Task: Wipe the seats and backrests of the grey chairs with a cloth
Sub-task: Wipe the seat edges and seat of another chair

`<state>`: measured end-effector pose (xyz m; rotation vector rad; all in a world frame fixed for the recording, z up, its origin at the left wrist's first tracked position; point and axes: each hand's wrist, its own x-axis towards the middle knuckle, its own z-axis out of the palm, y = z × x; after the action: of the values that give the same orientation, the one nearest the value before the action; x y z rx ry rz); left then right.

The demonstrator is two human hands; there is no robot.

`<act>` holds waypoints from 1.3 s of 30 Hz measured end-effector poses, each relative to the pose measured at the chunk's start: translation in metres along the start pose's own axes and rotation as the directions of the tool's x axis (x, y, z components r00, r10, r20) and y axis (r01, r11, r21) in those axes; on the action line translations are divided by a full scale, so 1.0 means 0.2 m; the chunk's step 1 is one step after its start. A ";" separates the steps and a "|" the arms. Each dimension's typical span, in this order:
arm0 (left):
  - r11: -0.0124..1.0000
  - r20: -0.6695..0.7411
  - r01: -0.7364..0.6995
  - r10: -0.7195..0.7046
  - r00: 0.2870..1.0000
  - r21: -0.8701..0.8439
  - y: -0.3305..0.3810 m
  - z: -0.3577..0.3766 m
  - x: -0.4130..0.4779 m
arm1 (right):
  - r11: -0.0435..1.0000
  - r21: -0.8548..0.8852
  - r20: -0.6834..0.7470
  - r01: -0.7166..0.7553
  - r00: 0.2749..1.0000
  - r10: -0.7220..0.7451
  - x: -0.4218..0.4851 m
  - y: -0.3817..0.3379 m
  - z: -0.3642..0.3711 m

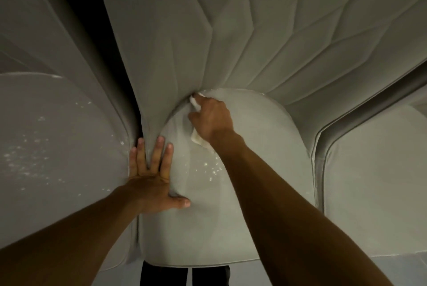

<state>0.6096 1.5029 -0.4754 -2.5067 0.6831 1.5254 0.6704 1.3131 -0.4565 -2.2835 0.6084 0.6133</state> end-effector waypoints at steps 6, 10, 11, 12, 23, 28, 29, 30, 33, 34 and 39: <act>1.000 -0.003 0.006 -0.006 1.000 0.009 0.00 0.00 -0.01 | 0.972 -0.200 -0.107 -0.119 0.989 0.099 0.01 0.18 -0.20; 1.000 -0.003 0.014 -0.014 1.000 0.020 0.01 -0.01 -0.01 | 0.925 -0.344 -0.100 -0.163 0.986 0.136 -0.06 0.36 -0.38; 1.000 0.000 0.015 -0.015 1.000 0.015 0.01 -0.01 -0.01 | 0.928 -0.330 -0.100 -0.175 0.984 0.150 -0.09 0.40 -0.40; 1.000 0.004 0.016 -0.016 1.000 0.010 0.01 0.00 -0.02 | 0.941 -0.279 -0.115 -0.192 0.979 0.165 -0.12 0.44 -0.41; 1.000 -0.014 0.001 -0.001 1.000 -0.003 0.00 0.00 0.00 | 0.942 0.184 -0.432 -0.280 0.838 0.333 -0.25 0.62 -0.36; 0.999 -0.008 0.025 -0.025 1.000 0.019 0.01 0.00 0.01 | 0.876 0.290 -0.338 -0.386 0.815 0.471 -0.07 0.50 -0.37; 1.000 -0.011 0.026 -0.026 1.000 0.006 0.02 0.00 0.01 | 0.872 0.292 -0.331 -0.394 0.814 0.478 -0.05 0.48 -0.36; 1.000 -0.010 0.023 -0.023 1.000 -0.003 0.02 0.00 0.00 | 0.880 0.281 -0.329 -0.383 0.823 0.463 -0.02 0.44 -0.34; 1.000 0.006 0.025 -0.025 1.000 0.008 0.02 -0.01 0.00 | 0.928 0.195 -0.338 -0.319 0.866 0.369 0.06 0.34 -0.28; 1.000 0.010 0.026 -0.026 1.000 0.013 0.02 -0.01 0.00 | 0.938 0.169 -0.349 -0.302 0.872 0.343 0.08 0.32 -0.26; 1.000 0.011 0.026 -0.027 1.000 0.016 0.02 0.00 0.00 | 0.974 0.002 -0.295 -0.225 0.931 0.215 0.07 0.28 -0.22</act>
<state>0.6080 1.4994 -0.4744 -2.4834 0.6549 1.5186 0.6599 1.2416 -0.4624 -2.3746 1.0164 0.3883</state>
